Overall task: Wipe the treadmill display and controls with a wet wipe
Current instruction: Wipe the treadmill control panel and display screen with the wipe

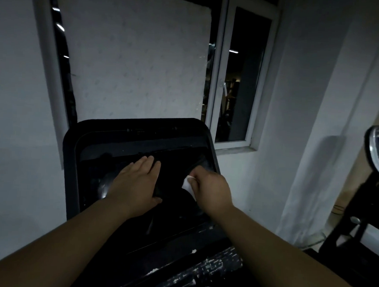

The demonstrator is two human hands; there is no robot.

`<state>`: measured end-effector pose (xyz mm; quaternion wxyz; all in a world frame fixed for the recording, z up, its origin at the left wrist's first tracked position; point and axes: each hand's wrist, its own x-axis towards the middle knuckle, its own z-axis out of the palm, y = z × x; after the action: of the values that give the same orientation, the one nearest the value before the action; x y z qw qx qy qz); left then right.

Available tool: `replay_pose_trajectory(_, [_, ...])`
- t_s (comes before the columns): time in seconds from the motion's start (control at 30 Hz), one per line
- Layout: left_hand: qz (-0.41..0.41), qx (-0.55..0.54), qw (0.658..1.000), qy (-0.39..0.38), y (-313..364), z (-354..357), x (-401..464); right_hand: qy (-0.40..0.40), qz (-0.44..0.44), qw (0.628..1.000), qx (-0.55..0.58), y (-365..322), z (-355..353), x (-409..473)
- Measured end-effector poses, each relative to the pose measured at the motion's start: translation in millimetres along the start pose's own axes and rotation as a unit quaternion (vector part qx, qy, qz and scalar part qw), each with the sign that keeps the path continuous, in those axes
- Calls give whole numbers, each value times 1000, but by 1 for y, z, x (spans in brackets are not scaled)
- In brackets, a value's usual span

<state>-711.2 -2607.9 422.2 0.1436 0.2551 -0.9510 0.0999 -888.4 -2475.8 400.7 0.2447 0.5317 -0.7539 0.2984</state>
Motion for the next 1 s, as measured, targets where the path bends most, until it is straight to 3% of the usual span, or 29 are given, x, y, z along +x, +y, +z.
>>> replay_pose_trajectory(0.5, [-10, -1, 1000, -24, 79, -30, -12, -68, 62, 993, 75, 45, -64, -37])
replay_pose_trajectory(1.0, [-109, -19, 991, -76, 209, -45, -140, -96, -10, 991, 95, 84, -152, -169])
